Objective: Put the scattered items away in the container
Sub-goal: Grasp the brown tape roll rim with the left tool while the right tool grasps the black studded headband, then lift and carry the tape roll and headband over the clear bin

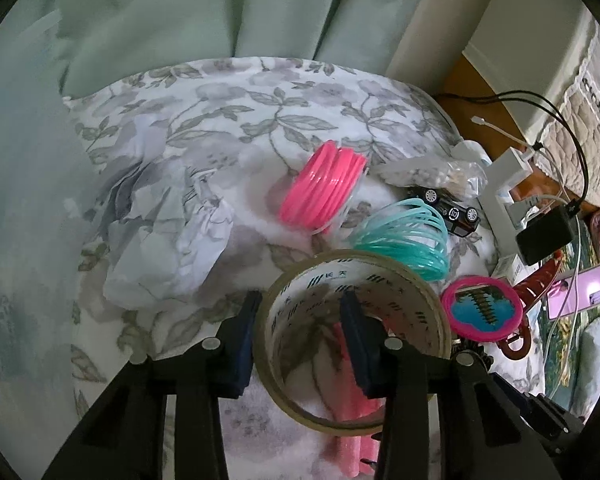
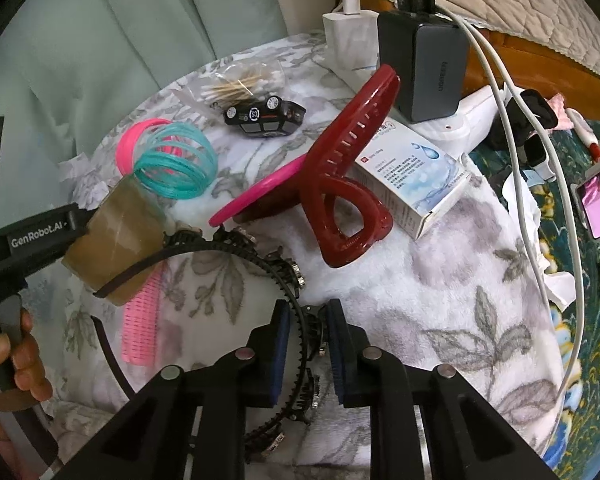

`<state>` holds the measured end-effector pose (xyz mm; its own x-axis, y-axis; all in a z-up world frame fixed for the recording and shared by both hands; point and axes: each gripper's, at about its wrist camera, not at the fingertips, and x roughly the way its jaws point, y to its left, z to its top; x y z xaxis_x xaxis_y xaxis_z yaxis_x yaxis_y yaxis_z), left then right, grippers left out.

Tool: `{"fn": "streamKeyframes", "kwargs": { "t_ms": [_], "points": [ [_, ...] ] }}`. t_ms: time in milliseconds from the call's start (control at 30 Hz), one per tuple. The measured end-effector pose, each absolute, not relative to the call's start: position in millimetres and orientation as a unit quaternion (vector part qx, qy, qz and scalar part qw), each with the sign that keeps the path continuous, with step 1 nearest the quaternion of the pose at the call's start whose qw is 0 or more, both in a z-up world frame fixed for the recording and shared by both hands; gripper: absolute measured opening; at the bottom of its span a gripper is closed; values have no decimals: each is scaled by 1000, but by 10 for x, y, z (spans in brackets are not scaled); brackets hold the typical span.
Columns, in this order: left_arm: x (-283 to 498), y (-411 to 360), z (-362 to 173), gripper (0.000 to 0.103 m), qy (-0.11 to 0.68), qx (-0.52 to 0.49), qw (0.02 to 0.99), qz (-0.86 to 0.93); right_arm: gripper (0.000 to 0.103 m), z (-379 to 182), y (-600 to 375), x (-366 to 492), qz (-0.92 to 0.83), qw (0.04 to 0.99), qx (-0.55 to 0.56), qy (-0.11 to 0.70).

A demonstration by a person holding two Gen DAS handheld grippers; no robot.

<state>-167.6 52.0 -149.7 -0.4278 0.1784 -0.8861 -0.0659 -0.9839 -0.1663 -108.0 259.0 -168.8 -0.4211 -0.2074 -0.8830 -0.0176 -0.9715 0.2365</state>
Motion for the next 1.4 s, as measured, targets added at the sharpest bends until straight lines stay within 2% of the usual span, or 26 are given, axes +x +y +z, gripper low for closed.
{"fn": "streamKeyframes", "kwargs": {
  "t_ms": [33,133,433,800,1400],
  "points": [
    [-1667,497,-1489,14,-56,-529,69,844,20,-1683,2594,-1079,-837,57,534,-106],
    [-1640,438,-1477,13,-64,-528,59,844,20,-1665,2625,-1066,-838,58,531,-112],
    [-1655,478,-1598,15,-52,-546,60,834,19,-1681,2643,-1053,-835,59,535,-110],
    [-1617,383,-1573,13,-92,-539,57,835,19,-1681,2536,-1024,-842,47,522,-132],
    [-1257,16,-926,13,-131,-465,47,874,19,-1112,2643,-756,-886,40,444,-128]
  ]
}}
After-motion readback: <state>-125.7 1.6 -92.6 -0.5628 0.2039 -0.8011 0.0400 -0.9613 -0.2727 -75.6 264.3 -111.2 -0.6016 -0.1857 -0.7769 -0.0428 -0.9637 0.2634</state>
